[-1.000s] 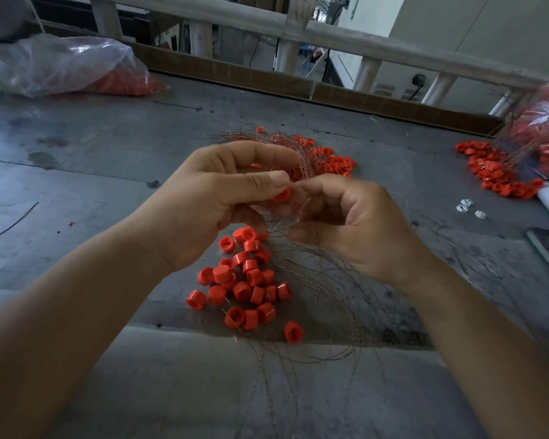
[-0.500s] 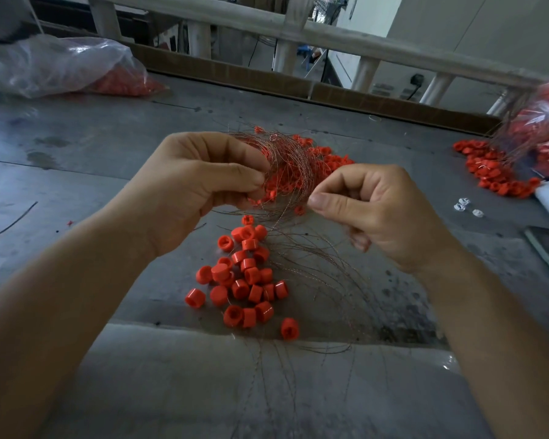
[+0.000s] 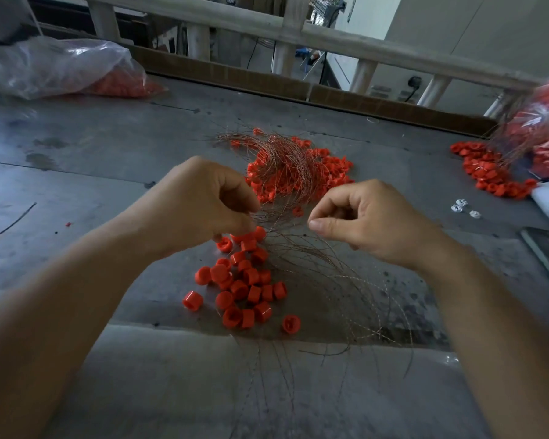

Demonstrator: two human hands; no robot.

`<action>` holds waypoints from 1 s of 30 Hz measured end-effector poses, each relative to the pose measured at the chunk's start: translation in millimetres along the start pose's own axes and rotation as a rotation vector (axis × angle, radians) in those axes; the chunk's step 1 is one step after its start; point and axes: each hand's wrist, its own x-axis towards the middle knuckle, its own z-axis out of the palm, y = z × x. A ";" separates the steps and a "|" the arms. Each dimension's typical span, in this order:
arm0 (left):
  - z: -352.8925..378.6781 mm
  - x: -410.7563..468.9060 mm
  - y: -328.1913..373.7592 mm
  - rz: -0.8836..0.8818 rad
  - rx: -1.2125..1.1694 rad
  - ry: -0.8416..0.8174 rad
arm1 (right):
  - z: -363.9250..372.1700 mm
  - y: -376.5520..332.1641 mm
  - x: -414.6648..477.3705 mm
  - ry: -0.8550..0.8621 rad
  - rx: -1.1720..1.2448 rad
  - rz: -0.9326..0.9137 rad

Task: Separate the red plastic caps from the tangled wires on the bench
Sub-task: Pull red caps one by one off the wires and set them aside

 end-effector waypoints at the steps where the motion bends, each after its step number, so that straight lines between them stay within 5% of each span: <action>1: 1.1 0.7 -1.5 0.002 0.043 0.001 | 1.6 0.4 0.4 -0.020 -0.038 0.009; 10: 5.7 2.4 -5.9 0.042 0.166 -0.055 | 11.1 4.0 3.6 -0.125 -0.236 0.049; 22: 9.8 23.1 -31.6 0.040 0.313 0.206 | 10.5 3.9 2.1 -0.098 -0.254 0.042; 30: 24.0 44.8 -36.7 0.042 0.497 0.185 | 10.1 5.1 2.7 -0.097 -0.282 0.069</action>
